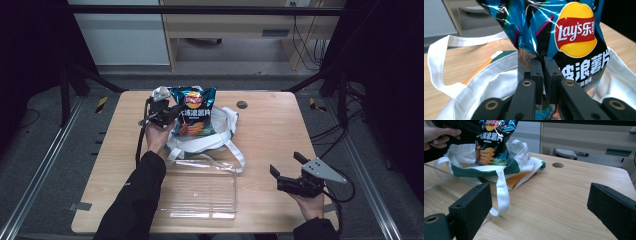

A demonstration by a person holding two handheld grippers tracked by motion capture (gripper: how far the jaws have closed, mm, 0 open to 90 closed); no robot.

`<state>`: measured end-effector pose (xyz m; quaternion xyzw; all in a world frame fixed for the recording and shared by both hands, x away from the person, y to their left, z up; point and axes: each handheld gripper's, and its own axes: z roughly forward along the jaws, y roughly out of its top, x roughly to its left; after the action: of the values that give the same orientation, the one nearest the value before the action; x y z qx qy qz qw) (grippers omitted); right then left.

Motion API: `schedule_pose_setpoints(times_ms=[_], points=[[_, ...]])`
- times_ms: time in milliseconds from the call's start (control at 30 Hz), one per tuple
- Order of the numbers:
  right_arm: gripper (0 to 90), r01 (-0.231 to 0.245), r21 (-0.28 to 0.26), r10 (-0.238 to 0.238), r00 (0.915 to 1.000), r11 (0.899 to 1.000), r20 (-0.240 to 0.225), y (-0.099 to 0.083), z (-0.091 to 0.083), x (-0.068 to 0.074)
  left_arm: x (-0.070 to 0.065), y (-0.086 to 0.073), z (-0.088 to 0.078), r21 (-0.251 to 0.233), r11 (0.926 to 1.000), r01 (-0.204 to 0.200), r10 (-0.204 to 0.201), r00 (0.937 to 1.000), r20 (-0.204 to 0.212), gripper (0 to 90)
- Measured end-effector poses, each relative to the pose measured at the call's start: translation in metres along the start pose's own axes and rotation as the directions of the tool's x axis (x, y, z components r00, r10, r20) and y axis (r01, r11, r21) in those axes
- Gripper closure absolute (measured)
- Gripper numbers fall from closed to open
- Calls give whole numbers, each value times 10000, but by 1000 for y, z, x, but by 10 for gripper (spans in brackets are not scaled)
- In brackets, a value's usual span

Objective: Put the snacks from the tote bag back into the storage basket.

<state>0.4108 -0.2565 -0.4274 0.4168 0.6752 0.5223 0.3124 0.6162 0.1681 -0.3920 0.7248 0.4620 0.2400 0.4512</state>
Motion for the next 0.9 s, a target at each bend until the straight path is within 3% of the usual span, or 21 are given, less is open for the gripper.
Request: schedule_pose_setpoints(times_ms=[200,467,900], points=[[61,-26,15,26,10000,10000,-4,0,0,0,-7,-4,-2,-158,9990,-424,418,9986,-332,900],[62,0,3,0,10000,10000,-4,0,0,0,-8,-6,-8,-358,9987,-375,365,9990,-266,900],[62,-5,14,5,10000,10000,-17,0,0,1,-18,-2,-25,-1351,9905,-252,239,9997,-109,900]])
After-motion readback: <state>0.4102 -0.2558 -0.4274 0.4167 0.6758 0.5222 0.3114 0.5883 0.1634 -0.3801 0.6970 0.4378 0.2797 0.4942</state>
